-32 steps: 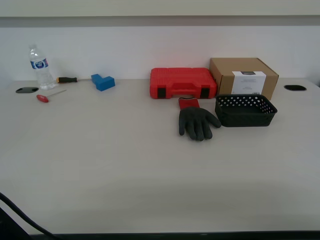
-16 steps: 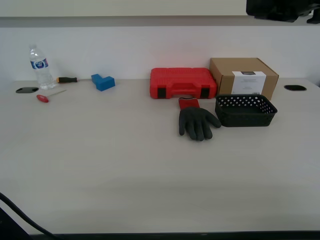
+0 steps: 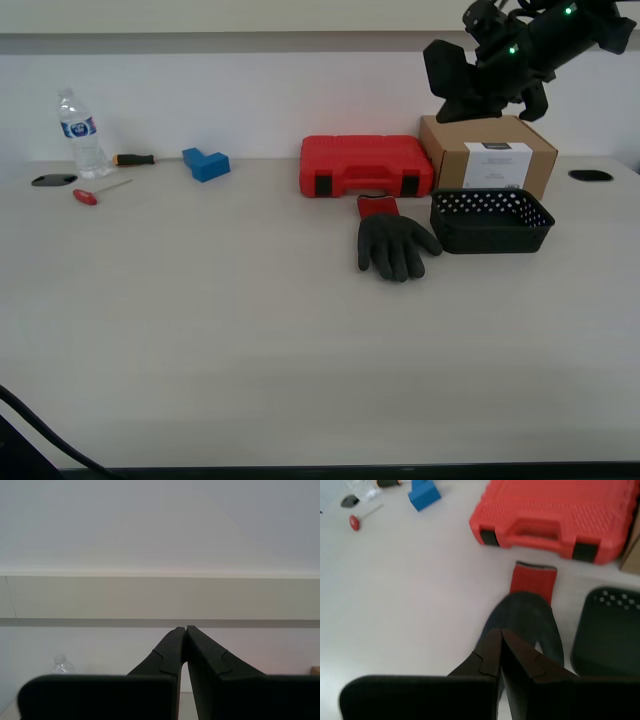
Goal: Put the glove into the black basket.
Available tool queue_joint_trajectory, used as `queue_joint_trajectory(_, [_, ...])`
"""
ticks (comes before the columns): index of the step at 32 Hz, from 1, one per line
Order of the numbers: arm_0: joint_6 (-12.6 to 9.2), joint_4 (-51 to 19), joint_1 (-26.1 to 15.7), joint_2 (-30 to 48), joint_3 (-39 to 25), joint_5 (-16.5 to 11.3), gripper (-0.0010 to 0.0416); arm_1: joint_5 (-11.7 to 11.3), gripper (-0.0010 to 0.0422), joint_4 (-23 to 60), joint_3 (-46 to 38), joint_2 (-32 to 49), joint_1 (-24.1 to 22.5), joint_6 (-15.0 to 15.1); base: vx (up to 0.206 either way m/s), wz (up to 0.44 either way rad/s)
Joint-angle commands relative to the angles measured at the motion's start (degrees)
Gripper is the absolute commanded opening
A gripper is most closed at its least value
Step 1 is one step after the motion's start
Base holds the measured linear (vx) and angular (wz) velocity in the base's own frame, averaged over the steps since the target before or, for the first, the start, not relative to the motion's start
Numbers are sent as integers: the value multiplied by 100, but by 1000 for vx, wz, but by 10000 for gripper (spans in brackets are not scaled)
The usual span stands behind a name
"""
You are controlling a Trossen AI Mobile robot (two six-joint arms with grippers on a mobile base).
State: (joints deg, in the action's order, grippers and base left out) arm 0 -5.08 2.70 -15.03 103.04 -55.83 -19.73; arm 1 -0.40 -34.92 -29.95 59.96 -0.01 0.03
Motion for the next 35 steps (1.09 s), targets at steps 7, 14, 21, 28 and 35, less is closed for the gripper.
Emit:
queue_joint_trajectory(7, [-17, -1523, -173, 645, -1108, 382, 1, -59, 0, -33, -4, 2, 2, 0, 0, 0])
queue_joint_trajectory(14, [-57, -2225, -597, 1641, -2131, 511, 1, -59, 0, -31, -4, 2, 2, 0, 0, 0])
queue_joint_trajectory(21, [-81, -3101, -1001, 2828, -3174, 804, 1, -59, 0, -33, -4, 2, 0, 2, 0, 0])
queue_joint_trajectory(28, [63, -3834, -1049, 3963, -4345, 1043, 1, -59, 0, -28, -4, 2, 0, 2, 0, 0])
queue_joint_trajectory(35, [-48, -3923, -927, 4199, -4837, 1137, 37, -59, 0, -31, -4, 2, 2, 0, 0, 0])
